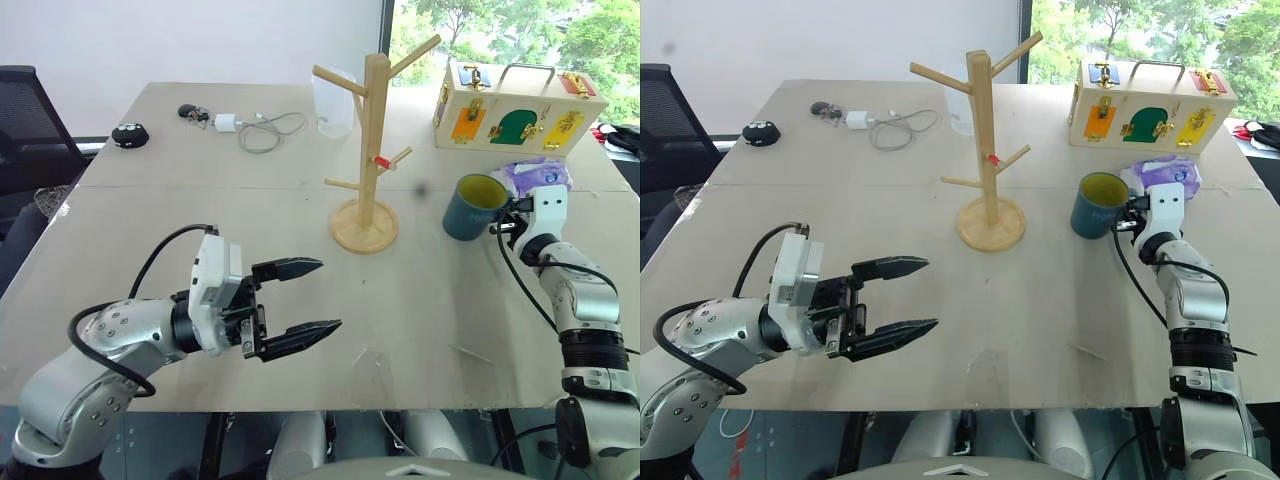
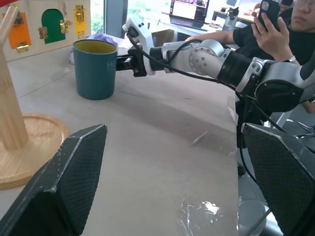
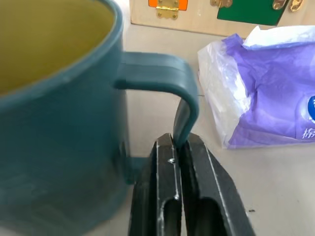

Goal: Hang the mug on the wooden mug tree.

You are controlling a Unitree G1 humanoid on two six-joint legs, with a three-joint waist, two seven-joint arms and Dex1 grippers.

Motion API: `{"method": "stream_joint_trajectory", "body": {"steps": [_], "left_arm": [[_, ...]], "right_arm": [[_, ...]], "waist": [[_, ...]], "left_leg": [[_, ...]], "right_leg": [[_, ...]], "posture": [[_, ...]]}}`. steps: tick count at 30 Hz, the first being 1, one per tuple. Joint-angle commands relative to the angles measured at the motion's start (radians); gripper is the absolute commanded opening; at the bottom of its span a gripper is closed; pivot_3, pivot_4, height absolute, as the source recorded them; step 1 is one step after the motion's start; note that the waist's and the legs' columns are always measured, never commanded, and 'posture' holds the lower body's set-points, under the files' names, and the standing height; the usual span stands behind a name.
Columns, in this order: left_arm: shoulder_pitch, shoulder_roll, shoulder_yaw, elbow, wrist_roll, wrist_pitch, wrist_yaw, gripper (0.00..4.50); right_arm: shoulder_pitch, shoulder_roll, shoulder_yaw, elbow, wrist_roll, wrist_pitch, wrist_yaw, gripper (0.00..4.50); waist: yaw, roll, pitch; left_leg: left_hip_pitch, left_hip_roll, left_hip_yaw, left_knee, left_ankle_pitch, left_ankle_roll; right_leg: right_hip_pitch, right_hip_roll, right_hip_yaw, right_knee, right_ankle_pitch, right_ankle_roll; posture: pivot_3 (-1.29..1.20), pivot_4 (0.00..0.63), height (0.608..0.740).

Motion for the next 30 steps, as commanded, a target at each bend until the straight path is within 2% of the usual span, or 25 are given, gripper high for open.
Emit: {"method": "stream_joint_trajectory", "body": {"steps": [1,6,12,20,23,30], "left_arm": [[0.016,0.003,0.027,-0.057,0.002,-0.031,0.000,4.50],[0.044,-0.017,0.026,-0.089,-0.005,-0.038,0.038,4.50],[0.046,-0.058,0.035,-0.070,0.004,-0.061,0.079,4.50],[0.109,-0.117,0.086,-0.013,0.067,-0.158,0.071,4.50],[0.163,-0.140,0.154,0.008,0.041,-0.206,0.018,4.50],[0.231,-0.131,0.309,0.104,-0.046,-0.256,-0.152,4.50]], "right_arm": [[-0.023,-0.004,-0.009,-0.015,0.005,-0.029,0.011,0.06],[0.002,-0.028,-0.022,-0.108,0.026,0.000,0.036,0.06],[0.070,-0.080,-0.015,-0.424,0.103,0.159,0.091,0.06],[0.172,-0.247,0.037,-0.888,0.235,0.386,0.201,0.06],[0.114,-0.294,0.112,-0.989,0.243,0.465,0.195,0.06],[-0.152,-0.247,0.285,-1.044,0.251,0.716,0.090,0.06]], "waist": [[0.000,0.000,0.000],[0.000,0.000,0.000],[0.002,0.002,0.001],[-0.001,0.002,0.001],[-0.003,0.002,0.001],[0.006,0.001,0.001]], "left_leg": [[0.000,0.000,0.000,0.000,0.000,0.000],[0.000,0.000,0.000,0.000,0.000,0.000],[-0.001,0.000,-0.001,0.000,0.000,0.000],[0.000,0.000,-0.001,0.000,-0.003,0.004],[0.000,0.000,-0.001,0.000,-0.003,0.004],[0.001,0.001,0.000,0.001,-0.002,0.004]], "right_leg": [[0.000,0.000,0.000,0.000,0.000,0.000],[0.000,-0.001,0.000,0.000,0.000,0.000],[0.000,-0.001,-0.001,0.000,0.000,0.000],[0.000,-0.002,-0.001,0.000,0.000,0.000],[0.000,-0.005,-0.002,0.000,-0.001,-0.001],[-0.001,-0.005,-0.004,0.002,-0.002,-0.004]], "posture": [[0.00,0.150,0.740],[0.00,0.150,0.740],[0.00,0.150,0.740],[0.00,0.150,0.740],[0.00,0.150,0.740],[0.00,0.150,0.740]]}}
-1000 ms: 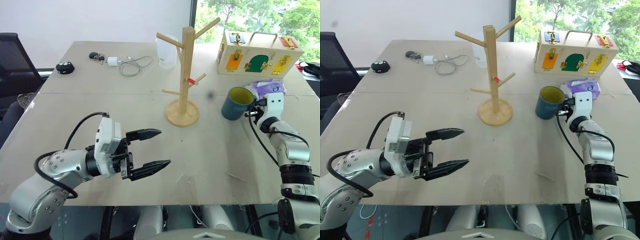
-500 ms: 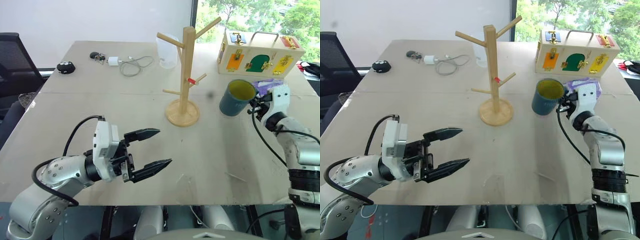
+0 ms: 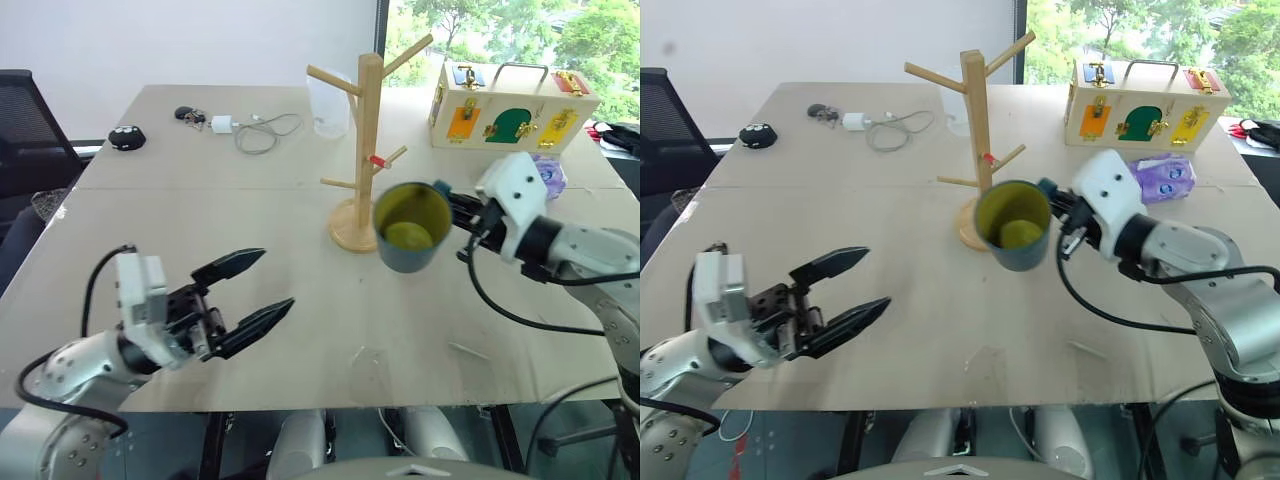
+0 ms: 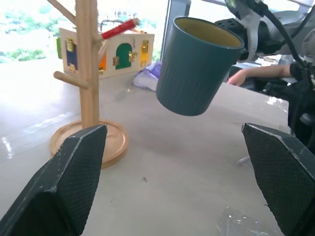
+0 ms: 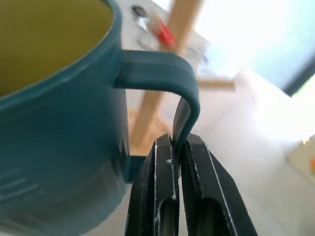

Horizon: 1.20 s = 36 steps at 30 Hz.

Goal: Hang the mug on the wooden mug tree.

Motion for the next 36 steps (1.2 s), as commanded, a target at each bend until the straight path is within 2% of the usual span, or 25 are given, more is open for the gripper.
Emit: {"method": "stream_joint_trajectory", "body": {"steps": [1,7,18,29,36], "left_arm": [[0.004,0.008,0.065,0.019,-0.047,-0.040,-0.078,4.50],[-0.004,0.021,0.054,0.014,-0.074,-0.003,-0.068,4.50],[-0.029,0.008,-0.005,-0.042,-0.055,0.009,0.022,4.50],[-0.014,0.000,-0.001,-0.037,-0.050,-0.003,0.025,4.50],[-0.033,-0.002,-0.016,-0.010,-0.040,-0.008,0.003,4.50]], "right_arm": [[-0.104,0.025,0.059,-0.034,0.000,0.102,-0.045,0.06],[-0.255,0.100,0.110,0.037,-0.030,0.215,-0.108,0.06],[-0.386,0.205,0.158,0.170,-0.091,0.289,-0.172,0.06],[-0.380,0.209,-0.010,0.071,0.017,0.441,-0.102,0.06],[-0.385,0.225,-0.014,0.087,0.015,0.462,-0.124,0.06]], "waist": [[0.003,0.000,0.000],[-0.001,-0.001,0.000],[-0.006,-0.001,0.000],[-0.005,0.000,0.000],[-0.007,0.000,0.000]], "left_leg": [[-0.001,0.000,0.000,0.000,0.000,0.000],[-0.004,-0.001,0.000,0.000,0.002,-0.004],[-0.008,-0.001,-0.001,0.000,0.003,-0.004],[-0.014,-0.001,-0.004,0.000,0.003,-0.004],[-0.014,-0.001,-0.003,0.000,0.002,-0.004]], "right_leg": [[0.000,-0.001,-0.001,0.000,0.000,0.000],[-0.001,-0.002,-0.001,-0.003,0.000,0.000],[-0.005,-0.002,-0.001,-0.003,0.001,0.001],[-0.010,-0.002,-0.004,-0.004,0.002,0.003],[-0.010,-0.001,-0.005,-0.003,0.002,0.003]], "posture": [[0.00,0.150,0.740],[0.00,0.150,0.740],[0.00,0.150,0.740],[0.00,0.150,0.740],[0.00,0.150,0.740]]}}
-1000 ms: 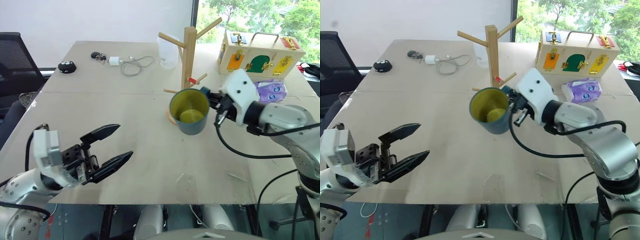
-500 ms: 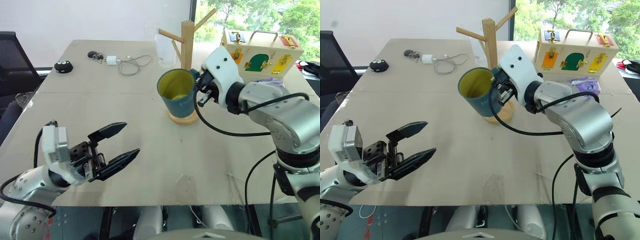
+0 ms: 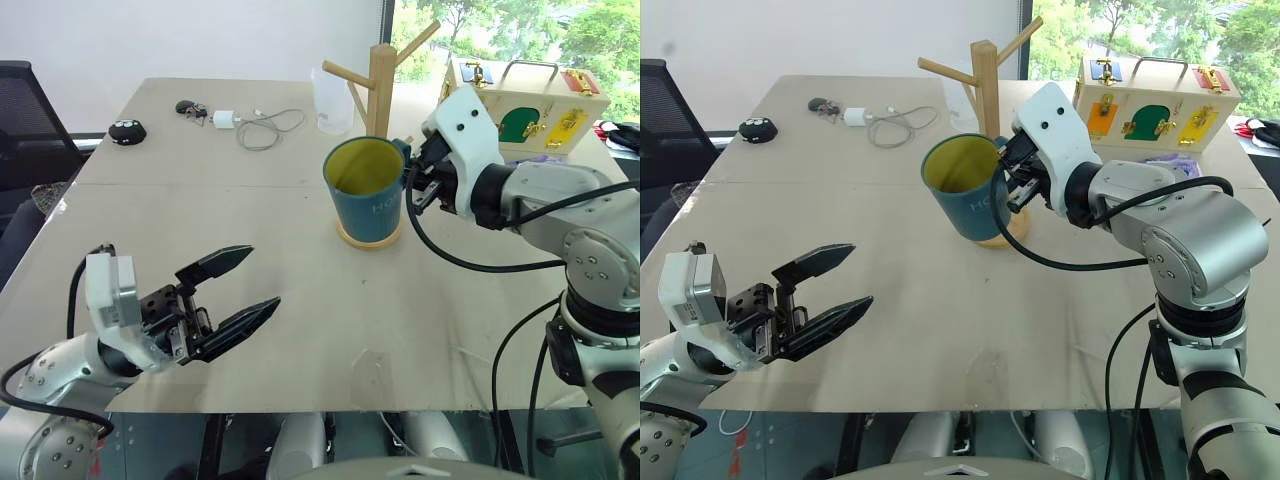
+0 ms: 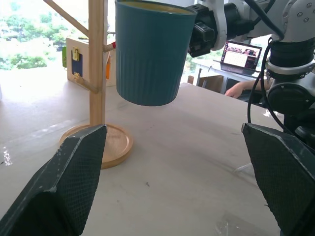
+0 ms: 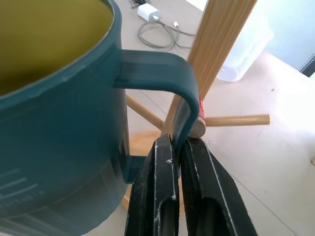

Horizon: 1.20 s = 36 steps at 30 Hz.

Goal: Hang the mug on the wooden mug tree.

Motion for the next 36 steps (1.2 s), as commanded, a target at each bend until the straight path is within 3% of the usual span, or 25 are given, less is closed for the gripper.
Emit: {"method": "stream_joint_trajectory", "body": {"steps": [1,24,36], "left_arm": [[-0.004,-0.001,-0.001,-0.001,-0.001,-0.017,-0.015,4.50],[0.043,-0.029,-0.016,-0.035,0.022,-0.035,-0.005,4.50],[0.077,-0.040,-0.011,-0.006,0.037,-0.066,-0.050,4.50]], "right_arm": [[-0.022,0.007,-0.031,-0.025,-0.003,0.001,-0.013,0.06],[0.020,-0.018,-0.053,-0.036,0.033,-0.025,0.013,0.06],[0.027,-0.033,-0.167,-0.090,0.090,0.096,0.030,0.06]], "waist": [[0.000,0.000,0.000],[0.000,0.000,0.000],[0.001,0.000,0.000]], "left_leg": [[0.000,0.000,0.000,0.000,0.000,0.000],[0.000,0.000,0.000,0.000,0.000,0.000],[0.000,0.000,-0.001,0.000,0.000,0.000]], "right_leg": [[0.000,0.000,0.000,0.000,0.000,0.000],[0.000,0.000,-0.001,0.000,0.000,0.000],[0.000,0.000,-0.002,0.000,0.000,0.000]], "posture": [[0.00,0.150,0.740],[0.00,0.150,0.740],[0.00,0.150,0.740]]}}
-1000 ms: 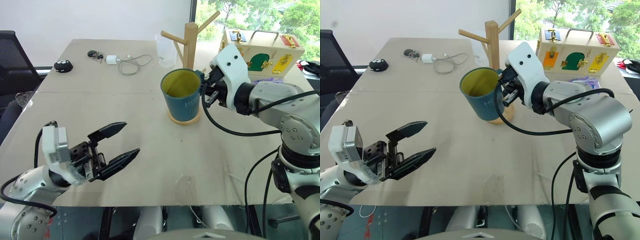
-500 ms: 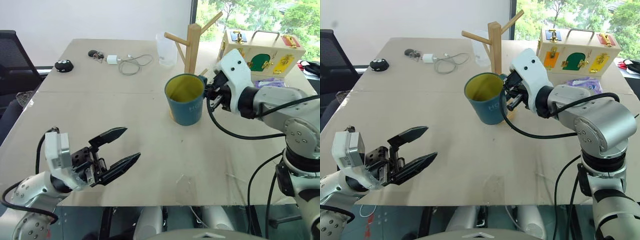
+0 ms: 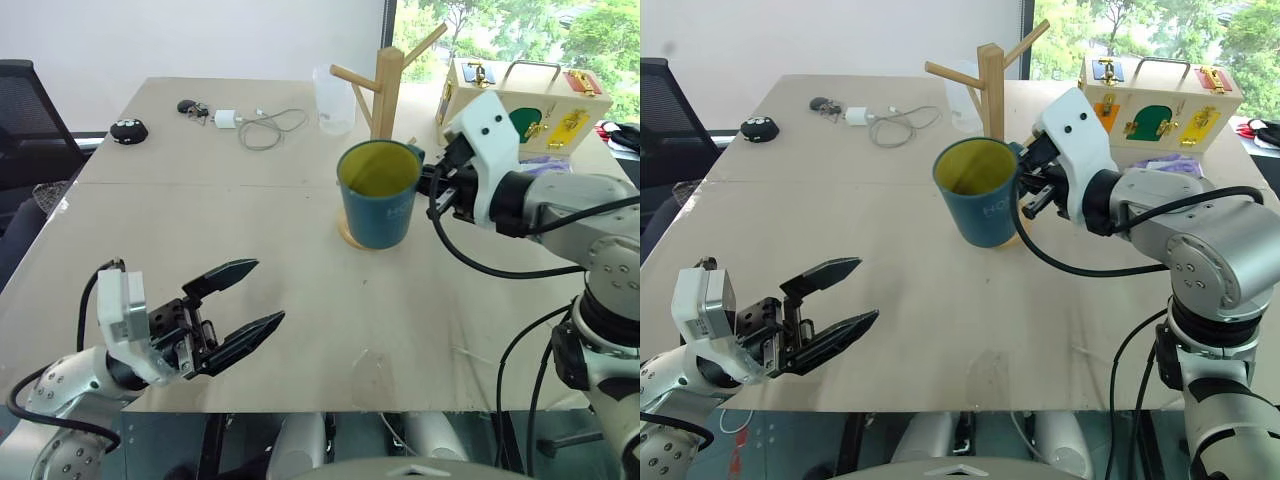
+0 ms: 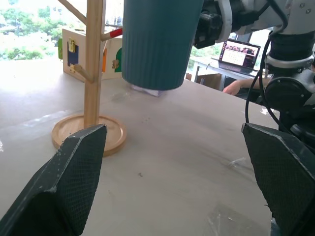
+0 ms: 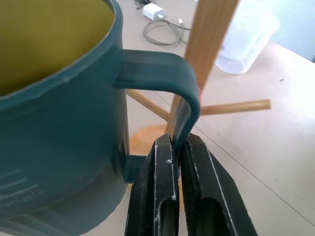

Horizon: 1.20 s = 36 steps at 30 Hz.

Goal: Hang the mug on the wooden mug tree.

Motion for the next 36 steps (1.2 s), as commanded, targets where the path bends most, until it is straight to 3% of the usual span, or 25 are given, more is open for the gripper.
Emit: {"method": "stream_joint_trajectory", "body": {"steps": [1,15,20,23,24,25,26,27,31,36], "left_arm": [[0.006,-0.004,0.017,0.004,-0.001,-0.029,-0.021,4.50],[0.063,-0.020,0.043,0.025,0.000,-0.078,-0.070,4.50],[0.085,-0.038,0.045,0.017,0.008,-0.094,-0.068,4.50],[0.091,-0.044,0.049,0.019,0.007,-0.100,-0.066,4.50],[0.091,-0.046,0.050,0.019,0.006,-0.101,-0.064,4.50],[0.091,-0.049,0.053,0.022,0.004,-0.102,-0.062,4.50],[0.090,-0.050,0.055,0.027,0.001,-0.104,-0.063,4.50],[0.090,-0.051,0.057,0.034,0.001,-0.107,-0.069,4.50],[0.093,-0.048,0.054,0.078,0.015,-0.109,-0.091,4.50],[0.084,-0.033,0.036,0.150,0.100,-0.096,-0.046,4.50]], "right_arm": [[-0.024,-0.004,-0.036,-0.027,0.001,0.012,-0.009,0.06],[-0.085,0.047,0.143,0.160,-0.102,-0.133,-0.072,0.06],[-0.059,0.013,0.227,0.207,-0.144,-0.242,-0.042,0.06],[-0.031,-0.018,0.223,0.181,-0.143,-0.274,-0.018,1.38],[-0.019,-0.022,0.204,0.167,-0.135,-0.279,-0.012,1.59],[-0.002,-0.029,0.174,0.144,-0.118,-0.283,0.003,2.29],[0.017,-0.044,0.148,0.119,-0.100,-0.294,0.025,2.72],[0.046,-0.074,0.123,0.088,-0.085,-0.325,0.062,2.95],[0.215,-0.182,-0.054,-0.030,0.030,-0.398,0.216,2.95],[0.593,-0.242,-0.292,-0.062,0.080,-0.616,0.408,2.95]], "waist": [[0.000,0.000,0.000],[-0.002,0.000,0.000],[-0.002,0.000,0.000],[0.000,0.000,0.000],[0.001,0.000,0.000],[0.000,0.000,0.000],[0.000,0.000,0.000],[0.000,0.000,0.000],[0.006,0.000,0.000],[0.006,-0.001,-0.001]], "left_leg": [[0.000,0.000,0.000,0.000,0.000,0.000],[0.000,0.000,0.000,0.000,0.000,0.000],[0.000,0.000,0.001,0.000,0.000,0.000],[0.000,0.000,0.000,0.000,0.000,0.000],[0.000,0.000,0.000,0.000,0.000,0.000],[0.000,0.000,0.000,0.000,0.000,0.000],[0.000,0.000,0.000,0.000,0.000,0.000],[-0.001,0.000,0.000,0.000,0.000,0.000],[-0.001,0.000,-0.002,0.000,-0.002,0.004],[0.000,0.000,-0.003,0.000,-0.003,0.004]], "right_leg": [[0.000,0.000,0.000,0.000,0.000,0.000],[0.000,0.000,0.000,0.000,0.000,0.000],[0.000,0.000,0.000,0.000,0.000,0.000],[0.000,0.000,0.000,0.000,0.000,0.000],[0.000,0.000,0.000,0.000,0.000,0.000],[0.000,0.000,0.000,0.000,0.000,0.000],[0.000,0.000,0.000,-0.001,0.000,0.000],[0.000,0.000,0.000,0.000,0.000,0.000],[0.001,0.000,-0.003,-0.002,0.000,0.000],[0.003,0.001,-0.005,-0.004,0.000,0.001]], "posture": [[0.00,0.150,0.740],[0.00,0.150,0.740],[0.00,0.150,0.740],[0.00,0.150,0.740],[0.00,0.150,0.740],[0.00,0.150,0.740],[0.00,0.150,0.740],[0.00,0.150,0.740],[0.00,0.150,0.740],[0.00,0.150,0.740]]}}
